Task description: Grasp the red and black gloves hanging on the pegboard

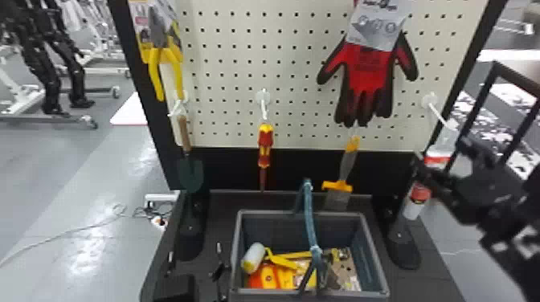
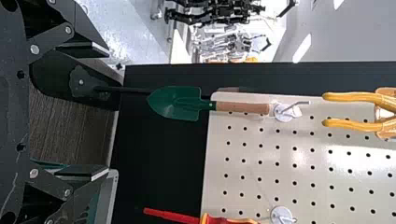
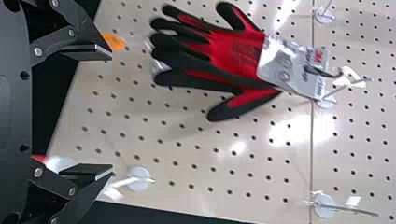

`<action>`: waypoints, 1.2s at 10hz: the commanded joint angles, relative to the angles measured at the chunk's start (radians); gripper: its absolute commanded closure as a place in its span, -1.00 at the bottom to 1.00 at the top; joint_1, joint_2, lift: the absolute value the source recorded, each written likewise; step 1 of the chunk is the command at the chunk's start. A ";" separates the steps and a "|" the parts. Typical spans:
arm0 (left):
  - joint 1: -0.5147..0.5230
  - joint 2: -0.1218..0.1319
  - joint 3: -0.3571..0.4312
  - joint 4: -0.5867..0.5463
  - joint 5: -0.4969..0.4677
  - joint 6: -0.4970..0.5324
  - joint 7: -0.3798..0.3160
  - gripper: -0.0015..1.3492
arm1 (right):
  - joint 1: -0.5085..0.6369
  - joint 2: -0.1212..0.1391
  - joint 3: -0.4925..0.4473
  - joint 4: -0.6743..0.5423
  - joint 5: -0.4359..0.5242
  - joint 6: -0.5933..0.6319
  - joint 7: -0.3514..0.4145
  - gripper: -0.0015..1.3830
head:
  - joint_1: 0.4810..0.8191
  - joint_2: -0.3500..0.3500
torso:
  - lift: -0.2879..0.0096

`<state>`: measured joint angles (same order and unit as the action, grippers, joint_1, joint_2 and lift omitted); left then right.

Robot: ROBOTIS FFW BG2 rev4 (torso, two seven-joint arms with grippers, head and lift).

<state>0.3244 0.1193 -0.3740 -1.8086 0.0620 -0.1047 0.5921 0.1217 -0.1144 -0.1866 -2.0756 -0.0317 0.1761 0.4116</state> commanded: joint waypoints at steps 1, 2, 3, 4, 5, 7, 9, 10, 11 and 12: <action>-0.007 0.000 -0.006 0.000 0.002 0.006 0.000 -0.42 | -0.088 -0.047 -0.022 0.006 -0.033 0.066 0.023 -0.40 | -0.60 0.00 | 0.26; -0.011 0.005 -0.013 0.000 0.004 0.010 0.000 -0.42 | -0.149 -0.096 -0.022 0.000 -0.060 0.132 0.050 -0.40 | -0.60 0.00 | 0.26; -0.015 0.006 -0.014 0.000 0.007 0.011 0.000 -0.42 | -0.218 -0.139 -0.022 -0.009 -0.090 0.200 0.079 -0.40 | -0.60 0.00 | 0.26; -0.018 0.006 -0.014 0.000 0.007 0.014 0.000 -0.42 | -0.287 -0.176 -0.022 -0.014 -0.126 0.273 0.113 -0.40 | -0.60 0.00 | 0.26; -0.019 0.008 -0.017 0.000 0.009 0.017 0.000 -0.42 | -0.363 -0.194 -0.025 -0.011 -0.148 0.355 0.167 -0.40 | -0.60 0.00 | 0.26; -0.034 0.017 -0.028 0.000 0.013 0.026 0.000 -0.42 | -0.491 -0.195 -0.030 -0.003 -0.159 0.530 0.294 -0.41 | -0.60 0.00 | 0.26; -0.041 0.020 -0.031 0.002 0.016 0.031 0.000 -0.42 | -0.588 -0.191 -0.019 0.019 -0.206 0.599 0.342 -0.40 | -0.60 0.00 | 0.26; -0.044 0.022 -0.034 0.002 0.019 0.034 0.000 -0.42 | -0.633 -0.189 0.029 0.061 -0.232 0.600 0.351 -0.40 | -0.60 0.00 | 0.26; -0.051 0.026 -0.039 0.002 0.021 0.034 0.000 -0.42 | -0.668 -0.189 0.078 0.103 -0.255 0.600 0.363 -0.40 | -0.60 0.00 | 0.26; -0.056 0.026 -0.043 0.005 0.024 0.034 0.000 -0.42 | -0.697 -0.189 0.113 0.138 -0.254 0.599 0.386 -0.40 | -0.60 0.00 | 0.26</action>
<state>0.2715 0.1453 -0.4145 -1.8058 0.0837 -0.0705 0.5921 -0.5580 -0.3035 -0.0944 -1.9573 -0.2834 0.7758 0.7963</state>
